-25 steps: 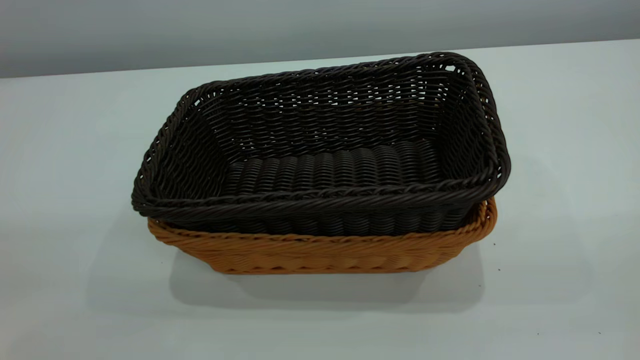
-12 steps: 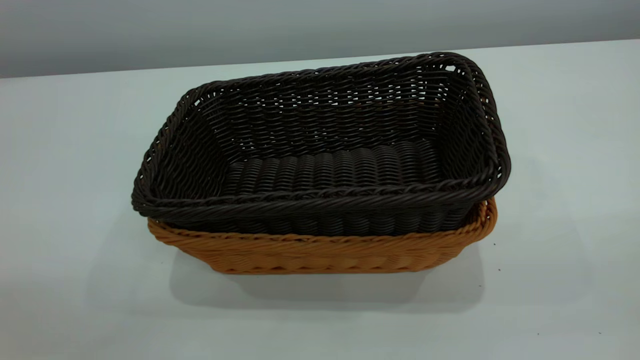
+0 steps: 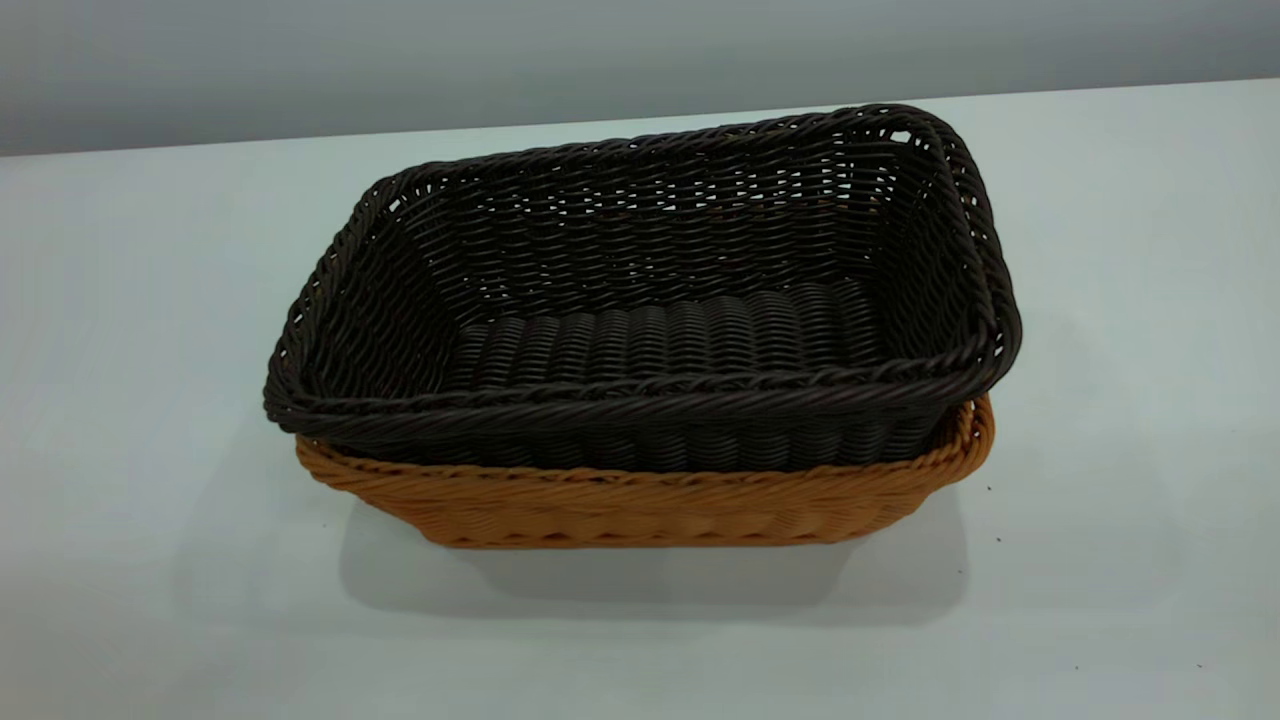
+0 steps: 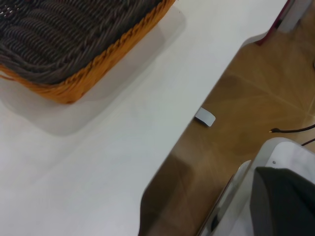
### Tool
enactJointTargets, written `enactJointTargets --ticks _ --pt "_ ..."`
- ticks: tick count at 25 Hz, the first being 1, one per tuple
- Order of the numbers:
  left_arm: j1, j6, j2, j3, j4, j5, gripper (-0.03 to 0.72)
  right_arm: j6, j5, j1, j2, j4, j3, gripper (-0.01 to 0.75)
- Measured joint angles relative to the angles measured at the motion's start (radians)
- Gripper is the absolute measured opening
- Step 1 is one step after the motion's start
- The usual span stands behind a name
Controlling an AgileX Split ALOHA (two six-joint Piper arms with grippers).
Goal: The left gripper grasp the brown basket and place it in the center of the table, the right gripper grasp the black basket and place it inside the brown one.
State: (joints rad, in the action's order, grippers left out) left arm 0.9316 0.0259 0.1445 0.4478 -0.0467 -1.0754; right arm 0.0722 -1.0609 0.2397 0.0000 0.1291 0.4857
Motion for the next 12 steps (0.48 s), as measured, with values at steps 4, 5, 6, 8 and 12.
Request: enactJointTargets --ticks 4,5,6,8,12 --pt "0.000 0.000 0.001 0.001 0.000 0.000 -0.001 0.000 0.000 0.000 0.000 -0.002 0.000 0.003" --pt "0.000 0.000 0.001 0.001 0.000 0.000 -0.001 0.000 0.000 0.000 0.000 -0.002 0.000 0.003" --pt "0.000 0.000 0.001 0.001 0.000 0.000 -0.001 0.000 0.000 0.000 0.000 -0.002 0.000 0.003" --pt "0.000 0.000 0.001 0.001 0.000 0.000 -0.001 0.000 0.000 -0.001 0.000 -0.002 0.000 0.003" --pt "0.000 0.000 0.001 0.001 0.001 0.000 -0.001 0.001 0.000 -0.071 0.000 -0.002 0.000 0.003"
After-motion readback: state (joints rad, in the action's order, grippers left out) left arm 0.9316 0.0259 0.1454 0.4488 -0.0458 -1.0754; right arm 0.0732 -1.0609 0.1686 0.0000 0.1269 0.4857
